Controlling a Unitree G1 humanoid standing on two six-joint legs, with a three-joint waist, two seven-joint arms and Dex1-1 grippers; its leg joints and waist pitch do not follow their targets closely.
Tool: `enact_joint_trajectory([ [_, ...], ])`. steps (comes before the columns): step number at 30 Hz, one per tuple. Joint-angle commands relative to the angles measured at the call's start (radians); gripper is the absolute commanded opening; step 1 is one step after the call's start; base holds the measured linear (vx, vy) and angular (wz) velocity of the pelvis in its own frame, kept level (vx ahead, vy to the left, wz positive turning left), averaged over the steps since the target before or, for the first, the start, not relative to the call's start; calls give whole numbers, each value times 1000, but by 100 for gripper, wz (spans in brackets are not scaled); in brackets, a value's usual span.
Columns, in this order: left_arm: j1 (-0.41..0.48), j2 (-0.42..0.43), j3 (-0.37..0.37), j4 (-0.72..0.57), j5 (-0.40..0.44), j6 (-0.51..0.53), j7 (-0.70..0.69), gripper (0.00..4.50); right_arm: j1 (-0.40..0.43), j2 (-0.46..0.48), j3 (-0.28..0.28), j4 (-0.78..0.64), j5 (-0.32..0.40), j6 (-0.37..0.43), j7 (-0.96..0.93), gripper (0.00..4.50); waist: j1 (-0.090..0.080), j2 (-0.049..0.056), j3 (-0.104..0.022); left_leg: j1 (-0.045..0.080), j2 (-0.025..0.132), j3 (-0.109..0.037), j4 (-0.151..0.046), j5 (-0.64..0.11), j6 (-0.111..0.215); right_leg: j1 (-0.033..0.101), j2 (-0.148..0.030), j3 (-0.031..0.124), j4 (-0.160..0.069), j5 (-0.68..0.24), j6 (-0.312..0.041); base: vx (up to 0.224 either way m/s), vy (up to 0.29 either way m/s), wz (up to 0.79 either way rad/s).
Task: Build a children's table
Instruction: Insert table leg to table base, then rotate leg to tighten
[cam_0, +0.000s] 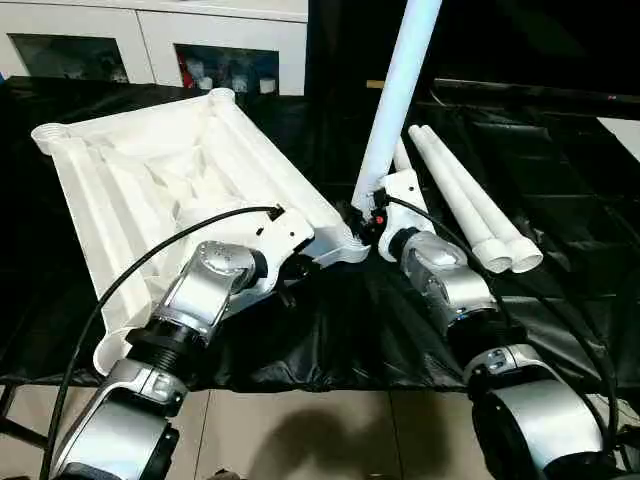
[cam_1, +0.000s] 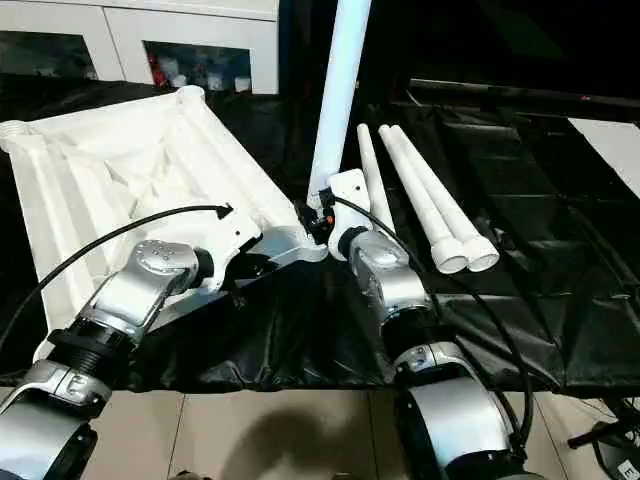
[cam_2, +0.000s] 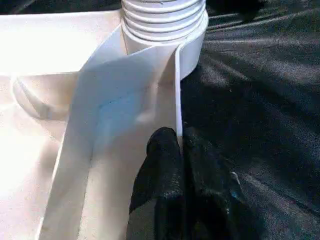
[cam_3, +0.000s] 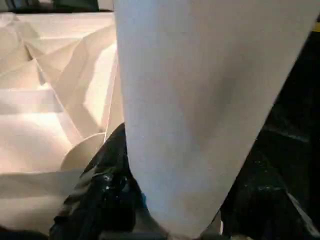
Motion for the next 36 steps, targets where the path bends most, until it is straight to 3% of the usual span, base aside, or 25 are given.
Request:
enact_joint_trajectory([
  [1, -4, -46, -19, -73, -60, -50, -51, 0, 50, 43, 19, 125, -7, 56, 6, 267, 8, 18, -44, 11, 44, -11, -73, -171, 2, 25, -80, 42, -80, -16, -244, 0, 0, 0],
  [2, -5, -43, -18, -74, -64, -58, -63, 0, 42, 46, 9, 122, 4, 50, 24, 277, 10, 15, -50, 7, 43, -10, -69, -118, 13, 32, -76, 40, -69, 67, -251, 0, 0, 0],
  [5, -7, -40, -18, -70, -64, -67, -80, 0, 35, 48, 4, 118, 5, 37, 48, 305, 13, 14, -52, 3, 37, -6, -60, -24, 63, 36, -71, 38, -55, 246, -265, 0, 0, 0],
  [13, -8, 27, -40, -46, -66, -146, -190, 0, 82, -22, 81, -16, -23, -11, 269, 356, 16, 16, -51, 3, 41, -6, -59, -56, 87, 38, -74, 36, -57, 198, -283, 0, 0, 0],
  [17, -7, 61, -47, -32, -69, -207, -272, 0, 132, -81, 116, -130, -8, -9, 429, 356, 26, 16, -54, 4, 41, -4, -52, -4, 116, 40, -71, 36, -48, 286, -283, 0, 0, 0],
  [23, -9, 103, -51, -25, -102, -249, -407, 0, 213, -183, 181, -280, 14, 36, 642, 356, 44, 14, -55, 6, 43, -2, -46, 27, 136, 41, -69, 33, -40, 328, -293, 0, 0, 0],
  [27, -10, 128, -63, -22, -116, -266, -474, 0, 243, -225, 204, -316, 7, 58, 711, 356, 48, 15, -51, 4, 44, -1, -47, 3, 130, 38, -70, 31, -42, 287, -294, 0, 0, 0],
  [31, -1, 149, -75, -21, -121, -277, -537, 0, 262, -238, 212, -343, 8, 81, 755, 320, 49, 16, -50, 7, 46, -1, -49, -31, 110, 34, -73, 32, -46, 223, -300, 0, 0, 0],
  [36, 5, 156, -75, -10, -112, -287, -564, 0, 289, -246, 226, -403, 29, 138, 788, 286, 53, 15, -51, 8, 46, -2, -49, -20, 104, 35, -73, 32, -45, 223, -297, 0, 0, 0],
])
